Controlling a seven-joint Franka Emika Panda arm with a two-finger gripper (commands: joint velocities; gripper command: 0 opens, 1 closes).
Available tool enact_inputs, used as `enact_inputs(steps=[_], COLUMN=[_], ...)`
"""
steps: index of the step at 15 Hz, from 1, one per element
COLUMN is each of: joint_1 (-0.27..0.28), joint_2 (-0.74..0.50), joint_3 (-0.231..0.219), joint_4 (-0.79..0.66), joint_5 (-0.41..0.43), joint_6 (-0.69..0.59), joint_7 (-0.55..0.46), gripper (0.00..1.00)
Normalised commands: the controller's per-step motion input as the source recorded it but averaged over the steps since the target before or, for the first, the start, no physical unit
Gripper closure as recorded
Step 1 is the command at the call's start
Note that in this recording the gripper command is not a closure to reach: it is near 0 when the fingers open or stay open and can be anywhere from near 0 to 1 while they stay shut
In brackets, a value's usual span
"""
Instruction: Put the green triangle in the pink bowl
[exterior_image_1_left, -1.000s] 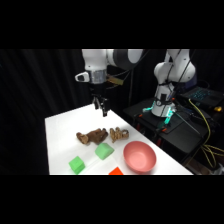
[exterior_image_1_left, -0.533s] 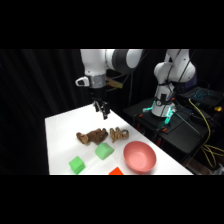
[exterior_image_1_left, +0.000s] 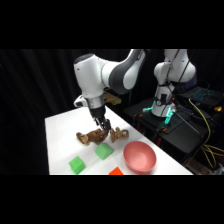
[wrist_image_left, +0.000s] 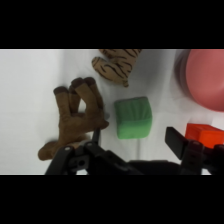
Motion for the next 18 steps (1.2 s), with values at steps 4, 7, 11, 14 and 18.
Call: enact_inputs(steps=[4,7,11,14,18], joint_1=[0.027,-0.014,-0.042,-0.056,-0.092], joint_2=[0.34,0.29,0.26,0.29,0.3], joint_3=[0.051,0.045,0.056,0.074,0.069], joint_4=[0.34,0.31,0.32,0.39,0.44], joint_5=[0.005,0.044,0.069,0.072,0.065], joint_6=[-0.1,-0.14,-0.2,-0.23,-0.25], joint_7=[-0.07,-0.15,-0.21,-0.26,-0.29], gripper=[0.0,0.0,0.0,0.0,0.0])
